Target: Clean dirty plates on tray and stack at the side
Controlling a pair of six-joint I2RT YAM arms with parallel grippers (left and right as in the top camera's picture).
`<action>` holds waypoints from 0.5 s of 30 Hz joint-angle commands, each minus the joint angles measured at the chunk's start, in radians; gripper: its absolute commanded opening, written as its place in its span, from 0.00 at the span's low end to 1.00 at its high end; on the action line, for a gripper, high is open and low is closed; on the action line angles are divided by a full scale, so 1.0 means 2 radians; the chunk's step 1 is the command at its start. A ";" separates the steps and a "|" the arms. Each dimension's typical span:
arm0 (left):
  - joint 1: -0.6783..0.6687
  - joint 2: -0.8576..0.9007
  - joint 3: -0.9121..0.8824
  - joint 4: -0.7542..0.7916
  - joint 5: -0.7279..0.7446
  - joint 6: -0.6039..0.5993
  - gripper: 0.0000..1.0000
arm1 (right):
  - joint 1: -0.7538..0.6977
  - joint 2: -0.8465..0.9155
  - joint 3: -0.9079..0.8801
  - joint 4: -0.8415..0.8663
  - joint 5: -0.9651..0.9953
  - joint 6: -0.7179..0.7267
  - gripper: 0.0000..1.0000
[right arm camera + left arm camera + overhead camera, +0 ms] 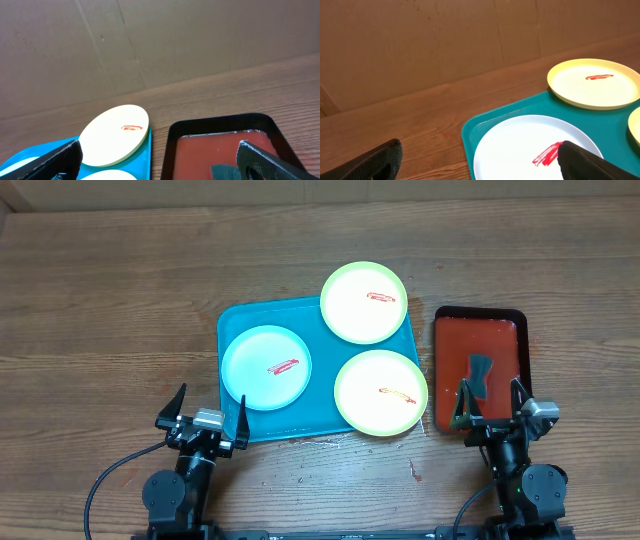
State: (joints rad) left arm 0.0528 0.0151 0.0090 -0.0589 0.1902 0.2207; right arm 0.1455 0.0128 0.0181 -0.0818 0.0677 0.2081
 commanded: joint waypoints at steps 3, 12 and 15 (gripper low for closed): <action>0.000 -0.005 -0.002 0.000 -0.003 0.009 1.00 | 0.002 -0.004 -0.005 0.003 0.005 -0.004 1.00; 0.000 -0.005 -0.002 0.000 -0.002 0.009 1.00 | 0.002 -0.004 -0.005 0.003 0.003 0.000 1.00; 0.000 -0.005 -0.002 0.001 -0.003 0.010 1.00 | 0.002 -0.004 -0.005 0.003 0.003 0.000 1.00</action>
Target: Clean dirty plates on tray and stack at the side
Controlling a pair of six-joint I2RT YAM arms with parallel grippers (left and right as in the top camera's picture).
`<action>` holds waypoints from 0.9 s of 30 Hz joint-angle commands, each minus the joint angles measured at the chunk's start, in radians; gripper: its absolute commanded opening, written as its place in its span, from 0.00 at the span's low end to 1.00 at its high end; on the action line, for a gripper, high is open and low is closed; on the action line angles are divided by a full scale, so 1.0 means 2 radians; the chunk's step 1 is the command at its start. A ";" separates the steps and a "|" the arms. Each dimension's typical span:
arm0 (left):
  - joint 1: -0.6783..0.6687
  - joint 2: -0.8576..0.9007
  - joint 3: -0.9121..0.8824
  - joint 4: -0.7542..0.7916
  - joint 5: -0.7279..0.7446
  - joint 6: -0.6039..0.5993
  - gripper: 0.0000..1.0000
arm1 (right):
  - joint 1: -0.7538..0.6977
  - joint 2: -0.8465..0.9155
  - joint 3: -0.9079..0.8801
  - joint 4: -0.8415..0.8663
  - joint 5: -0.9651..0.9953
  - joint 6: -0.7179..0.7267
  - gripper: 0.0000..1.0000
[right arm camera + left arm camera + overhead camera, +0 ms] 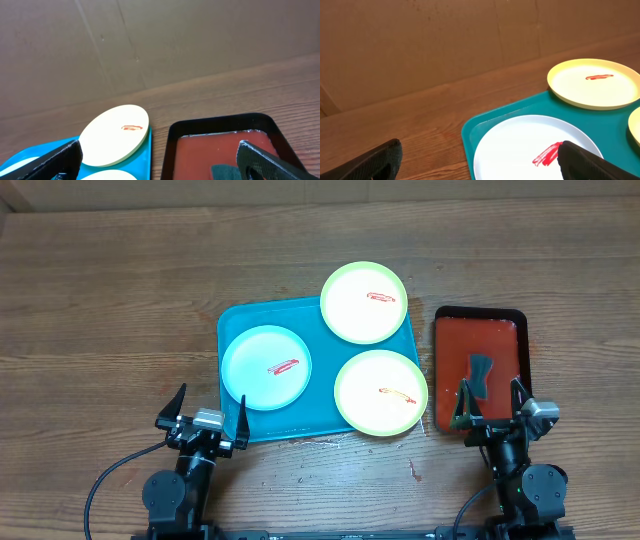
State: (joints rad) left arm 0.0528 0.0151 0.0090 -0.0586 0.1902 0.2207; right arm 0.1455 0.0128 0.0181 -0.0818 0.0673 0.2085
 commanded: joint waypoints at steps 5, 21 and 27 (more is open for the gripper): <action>0.000 -0.005 -0.002 0.001 -0.003 0.010 1.00 | 0.002 -0.004 -0.005 0.003 0.003 0.000 1.00; 0.000 0.012 0.046 -0.035 0.078 0.010 1.00 | 0.002 0.012 0.042 -0.002 -0.055 -0.042 1.00; 0.000 0.091 0.166 -0.119 0.087 0.016 1.00 | 0.002 0.092 0.155 -0.050 -0.055 -0.067 1.00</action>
State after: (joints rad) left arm 0.0528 0.1234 0.2043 -0.2661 0.3229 0.2211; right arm 0.1455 0.1299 0.1967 -0.1696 -0.0296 0.1230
